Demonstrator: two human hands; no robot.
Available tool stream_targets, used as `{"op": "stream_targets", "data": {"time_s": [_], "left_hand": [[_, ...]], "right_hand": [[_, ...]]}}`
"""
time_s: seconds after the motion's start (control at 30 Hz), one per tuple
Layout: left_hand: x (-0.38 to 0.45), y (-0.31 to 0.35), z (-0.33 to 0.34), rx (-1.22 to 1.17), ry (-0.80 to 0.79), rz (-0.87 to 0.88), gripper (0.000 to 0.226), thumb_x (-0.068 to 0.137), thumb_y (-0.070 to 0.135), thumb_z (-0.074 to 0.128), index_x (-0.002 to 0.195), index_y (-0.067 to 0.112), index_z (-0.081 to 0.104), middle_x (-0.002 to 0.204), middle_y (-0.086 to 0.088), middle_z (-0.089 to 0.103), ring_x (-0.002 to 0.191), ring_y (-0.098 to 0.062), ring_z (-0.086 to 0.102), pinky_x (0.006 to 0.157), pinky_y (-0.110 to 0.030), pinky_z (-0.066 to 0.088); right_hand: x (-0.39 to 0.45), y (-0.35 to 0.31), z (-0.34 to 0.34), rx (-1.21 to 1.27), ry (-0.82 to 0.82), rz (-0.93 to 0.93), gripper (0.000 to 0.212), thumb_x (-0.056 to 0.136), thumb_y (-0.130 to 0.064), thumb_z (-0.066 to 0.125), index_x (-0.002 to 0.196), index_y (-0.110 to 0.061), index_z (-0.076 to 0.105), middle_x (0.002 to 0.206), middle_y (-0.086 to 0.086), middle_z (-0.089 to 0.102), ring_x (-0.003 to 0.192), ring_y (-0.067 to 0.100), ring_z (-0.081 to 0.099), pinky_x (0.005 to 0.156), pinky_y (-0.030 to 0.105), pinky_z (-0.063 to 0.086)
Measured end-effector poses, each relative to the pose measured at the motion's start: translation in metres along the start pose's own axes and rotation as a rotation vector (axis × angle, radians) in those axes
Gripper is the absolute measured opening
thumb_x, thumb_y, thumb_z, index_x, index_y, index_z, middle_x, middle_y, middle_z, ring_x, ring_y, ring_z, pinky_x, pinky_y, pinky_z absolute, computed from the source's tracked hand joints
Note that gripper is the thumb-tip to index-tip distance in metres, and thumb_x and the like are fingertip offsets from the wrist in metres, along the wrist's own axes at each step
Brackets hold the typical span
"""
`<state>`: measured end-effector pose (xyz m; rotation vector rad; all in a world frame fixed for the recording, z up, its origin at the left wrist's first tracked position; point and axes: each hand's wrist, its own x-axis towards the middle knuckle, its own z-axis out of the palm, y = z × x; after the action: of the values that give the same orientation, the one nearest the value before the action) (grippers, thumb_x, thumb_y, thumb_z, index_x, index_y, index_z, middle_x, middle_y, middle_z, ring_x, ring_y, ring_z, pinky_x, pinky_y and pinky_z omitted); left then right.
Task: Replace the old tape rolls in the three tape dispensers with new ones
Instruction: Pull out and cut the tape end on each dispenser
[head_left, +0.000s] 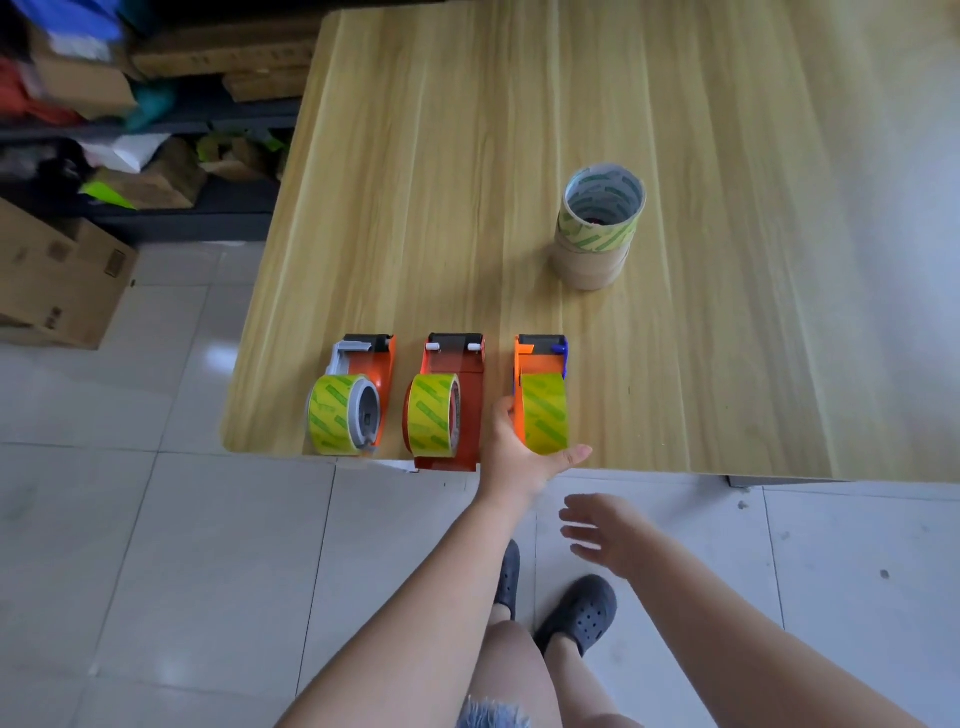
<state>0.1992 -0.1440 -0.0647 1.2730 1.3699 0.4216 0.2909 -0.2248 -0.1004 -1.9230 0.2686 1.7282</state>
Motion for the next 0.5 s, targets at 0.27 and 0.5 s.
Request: {"op": "stream_targets", "data": {"time_s": [0.27,0.5], "left_hand": [[-0.02,-0.009,-0.01,-0.021,-0.001,-0.088,0.077,0.066,0.024,0.084,0.129,0.018,0.039,0.132,-0.002,0.052,0.122,-0.017,0.049,0.104,-0.034,0.041],[-0.036,-0.004,-0.019,-0.067,-0.074,-0.154,0.074,0.077,0.015,0.075,0.138,0.01,0.035,0.144,-0.006,0.042,0.134,-0.019,0.04,0.107,-0.031,0.034]], "right_hand": [[-0.053,-0.027,-0.009,-0.3,0.142,-0.566,0.015,0.086,-0.013,0.058,0.1,-0.012,0.062,0.087,0.004,0.064,0.076,0.018,0.059,0.066,0.027,0.044],[-0.063,-0.034,0.014,-0.507,0.003,-0.613,0.041,0.083,-0.003,0.055,0.122,-0.014,0.062,0.108,0.004,0.067,0.089,0.021,0.057,0.075,0.029,0.046]]}}
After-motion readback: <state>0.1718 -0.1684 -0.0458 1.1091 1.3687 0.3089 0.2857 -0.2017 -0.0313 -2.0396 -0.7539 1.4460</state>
